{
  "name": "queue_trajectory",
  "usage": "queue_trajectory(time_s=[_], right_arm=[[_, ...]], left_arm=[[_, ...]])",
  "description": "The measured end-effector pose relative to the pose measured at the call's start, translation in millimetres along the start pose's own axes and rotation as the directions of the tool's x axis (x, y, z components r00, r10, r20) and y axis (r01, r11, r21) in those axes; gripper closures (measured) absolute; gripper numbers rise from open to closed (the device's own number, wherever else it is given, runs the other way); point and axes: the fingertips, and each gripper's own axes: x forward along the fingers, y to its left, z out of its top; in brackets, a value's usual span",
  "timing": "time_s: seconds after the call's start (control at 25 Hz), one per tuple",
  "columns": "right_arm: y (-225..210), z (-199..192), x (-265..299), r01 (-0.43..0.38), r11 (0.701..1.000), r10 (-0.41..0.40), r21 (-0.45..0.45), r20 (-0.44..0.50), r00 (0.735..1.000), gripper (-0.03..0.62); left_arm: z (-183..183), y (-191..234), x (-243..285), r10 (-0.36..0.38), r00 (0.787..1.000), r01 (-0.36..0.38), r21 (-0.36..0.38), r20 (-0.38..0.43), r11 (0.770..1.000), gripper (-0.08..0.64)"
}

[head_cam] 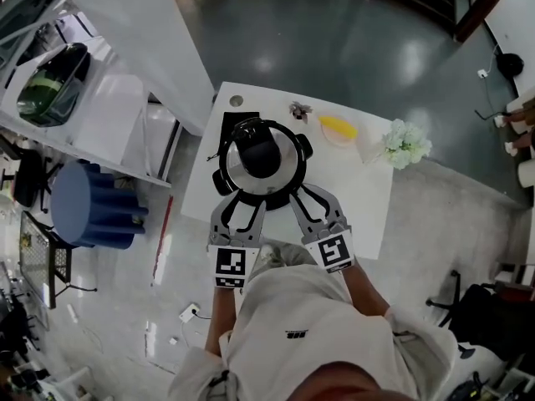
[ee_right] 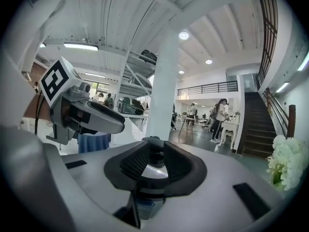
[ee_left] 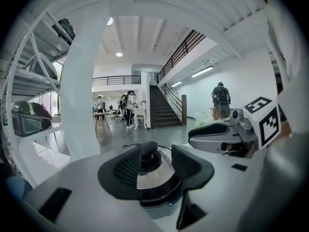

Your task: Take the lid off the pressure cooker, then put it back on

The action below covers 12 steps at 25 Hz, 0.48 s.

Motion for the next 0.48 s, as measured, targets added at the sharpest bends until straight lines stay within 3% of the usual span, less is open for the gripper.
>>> queue_trajectory(time_s=[0.28, 0.48], right_arm=[[-14.0, -2.7, 10.6, -0.072, 0.996, 0.073, 0.051, -0.013, 0.997, 0.515], [-17.2, -10.3, 12.1, -0.103, 0.994, 0.104, 0.033, -0.008, 0.995, 0.514]], left_arm=[[8.2, 1.3, 21.5, 0.012, 0.999, -0.011, 0.036, -0.05, 0.999, 0.353], [10.6, 0.7, 33.3, -0.004, 0.996, 0.011, 0.072, -0.084, 0.997, 0.349]])
